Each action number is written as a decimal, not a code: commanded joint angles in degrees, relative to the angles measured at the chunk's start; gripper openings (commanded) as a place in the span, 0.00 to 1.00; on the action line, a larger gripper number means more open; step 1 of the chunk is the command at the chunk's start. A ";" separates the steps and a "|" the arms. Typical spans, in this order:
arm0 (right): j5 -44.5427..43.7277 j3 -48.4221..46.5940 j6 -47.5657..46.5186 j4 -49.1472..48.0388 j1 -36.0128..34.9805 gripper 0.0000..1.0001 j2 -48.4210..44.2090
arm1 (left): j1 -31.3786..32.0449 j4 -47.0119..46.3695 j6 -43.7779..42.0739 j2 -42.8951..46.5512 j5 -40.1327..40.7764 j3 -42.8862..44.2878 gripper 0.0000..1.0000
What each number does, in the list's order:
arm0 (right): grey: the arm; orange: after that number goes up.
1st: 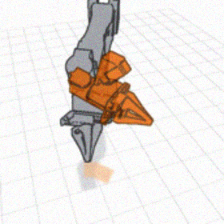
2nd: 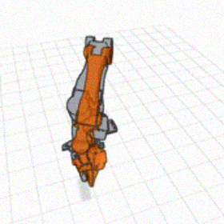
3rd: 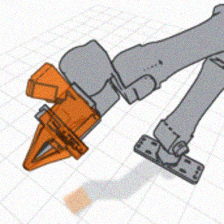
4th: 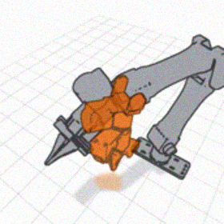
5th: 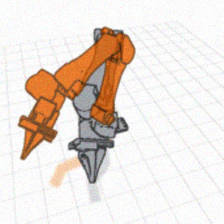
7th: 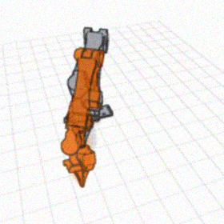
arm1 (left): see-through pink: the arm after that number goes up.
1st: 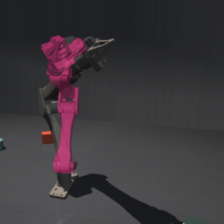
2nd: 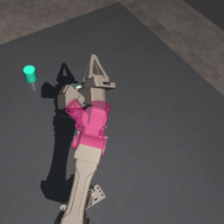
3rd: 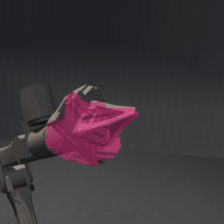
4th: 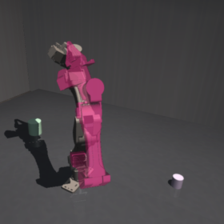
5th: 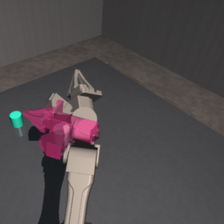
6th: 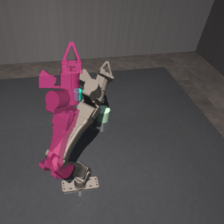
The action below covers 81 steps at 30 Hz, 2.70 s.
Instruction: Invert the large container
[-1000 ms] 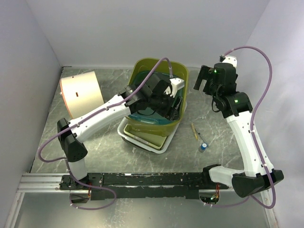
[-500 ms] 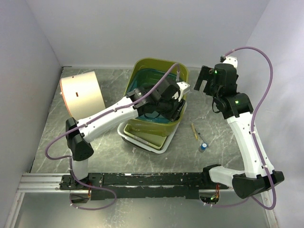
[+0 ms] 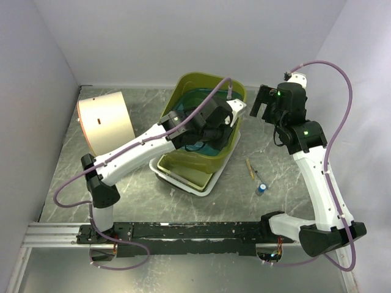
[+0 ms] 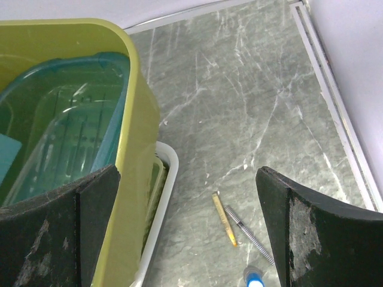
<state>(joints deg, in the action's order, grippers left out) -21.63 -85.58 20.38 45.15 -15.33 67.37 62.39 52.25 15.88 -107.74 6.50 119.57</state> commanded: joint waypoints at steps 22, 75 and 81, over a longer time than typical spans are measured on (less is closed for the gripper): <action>25.51 0.11 5.24 -20.05 0.28 1.00 -8.07 | -0.60 -40.73 -0.43 36.26 7.80 -18.53 0.07; 97.21 -21.16 -47.31 4.26 0.15 1.00 11.27 | -0.67 -18.26 -26.02 36.99 -15.74 -16.37 0.07; 96.24 -21.09 -51.97 12.08 -2.33 0.95 14.35 | -0.69 -16.09 -26.97 35.66 -16.51 -14.15 0.07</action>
<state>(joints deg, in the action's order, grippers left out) 73.71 -106.34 -26.04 48.93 -15.70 80.51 61.65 33.71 -11.62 -71.24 -6.02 102.89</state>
